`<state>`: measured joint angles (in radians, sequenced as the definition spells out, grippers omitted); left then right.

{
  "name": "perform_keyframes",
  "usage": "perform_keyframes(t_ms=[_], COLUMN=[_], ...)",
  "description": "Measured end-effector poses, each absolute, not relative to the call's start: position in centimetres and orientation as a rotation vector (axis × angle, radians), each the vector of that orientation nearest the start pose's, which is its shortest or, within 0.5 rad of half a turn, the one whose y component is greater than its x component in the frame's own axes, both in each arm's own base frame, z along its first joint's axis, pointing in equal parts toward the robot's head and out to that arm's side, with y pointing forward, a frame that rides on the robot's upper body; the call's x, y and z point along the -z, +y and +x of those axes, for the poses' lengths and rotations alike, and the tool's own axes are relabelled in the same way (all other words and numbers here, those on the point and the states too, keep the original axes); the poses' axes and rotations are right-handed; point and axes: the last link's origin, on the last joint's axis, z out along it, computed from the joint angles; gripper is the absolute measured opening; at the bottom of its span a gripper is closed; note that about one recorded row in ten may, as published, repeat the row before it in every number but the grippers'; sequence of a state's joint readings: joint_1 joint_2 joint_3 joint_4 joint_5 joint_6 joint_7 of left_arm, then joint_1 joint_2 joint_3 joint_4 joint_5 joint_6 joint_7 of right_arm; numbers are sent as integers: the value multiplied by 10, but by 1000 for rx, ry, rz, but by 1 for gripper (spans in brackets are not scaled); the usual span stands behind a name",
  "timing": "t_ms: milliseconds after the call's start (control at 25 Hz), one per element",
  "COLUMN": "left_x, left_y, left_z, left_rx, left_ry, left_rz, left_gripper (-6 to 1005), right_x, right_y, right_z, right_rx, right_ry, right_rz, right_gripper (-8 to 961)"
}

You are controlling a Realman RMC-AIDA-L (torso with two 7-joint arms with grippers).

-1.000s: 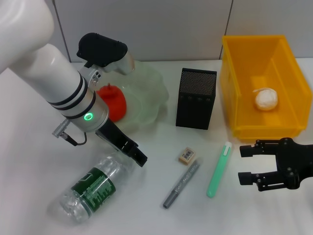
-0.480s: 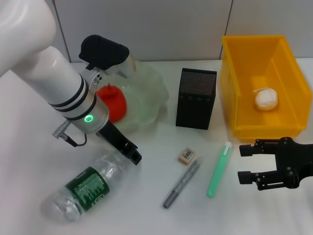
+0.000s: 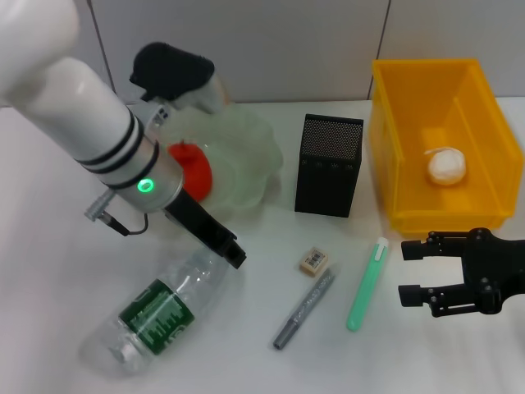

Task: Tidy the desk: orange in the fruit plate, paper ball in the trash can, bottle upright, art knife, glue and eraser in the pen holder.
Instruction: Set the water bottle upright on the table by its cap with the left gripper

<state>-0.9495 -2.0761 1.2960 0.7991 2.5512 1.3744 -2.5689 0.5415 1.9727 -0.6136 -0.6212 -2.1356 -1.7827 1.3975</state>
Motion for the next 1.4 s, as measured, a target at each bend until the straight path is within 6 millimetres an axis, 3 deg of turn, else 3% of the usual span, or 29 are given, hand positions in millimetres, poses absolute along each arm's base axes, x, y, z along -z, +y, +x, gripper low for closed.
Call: perform_keyframes(t_ms=[160, 240, 320, 360, 520, 1080, 1400], left_x=[33, 5, 1, -16, -43, -74, -90], left_y=[397, 393, 393, 390, 383, 363, 357], left_z=[-148, -142, -142, -143, -150, -174, -192], left_rx=[-393, -252, -235, -178, -90, 129, 109], left_ry=[-1095, -1097, -1097, -1085, -1050, -756, -545], left_rz=[-2710, -2763, -2765, -2771, -2795, -2925, -2856], left_gripper=[440, 440, 440, 440, 440, 440, 440], right_x=[-36, -36, -36, -36, -36, -38, -39], right_y=[310, 310, 310, 310, 310, 314, 315], right_z=[278, 278, 277, 277, 277, 275, 274], right_rx=[-658, -658, -660, -661, -661, -678, -686], right_ry=[645, 645, 644, 643, 640, 654, 671], right_rz=[-2900, -2900, -2898, -2898, -2899, -2883, -2874], right_gripper=[804, 804, 804, 804, 804, 804, 804])
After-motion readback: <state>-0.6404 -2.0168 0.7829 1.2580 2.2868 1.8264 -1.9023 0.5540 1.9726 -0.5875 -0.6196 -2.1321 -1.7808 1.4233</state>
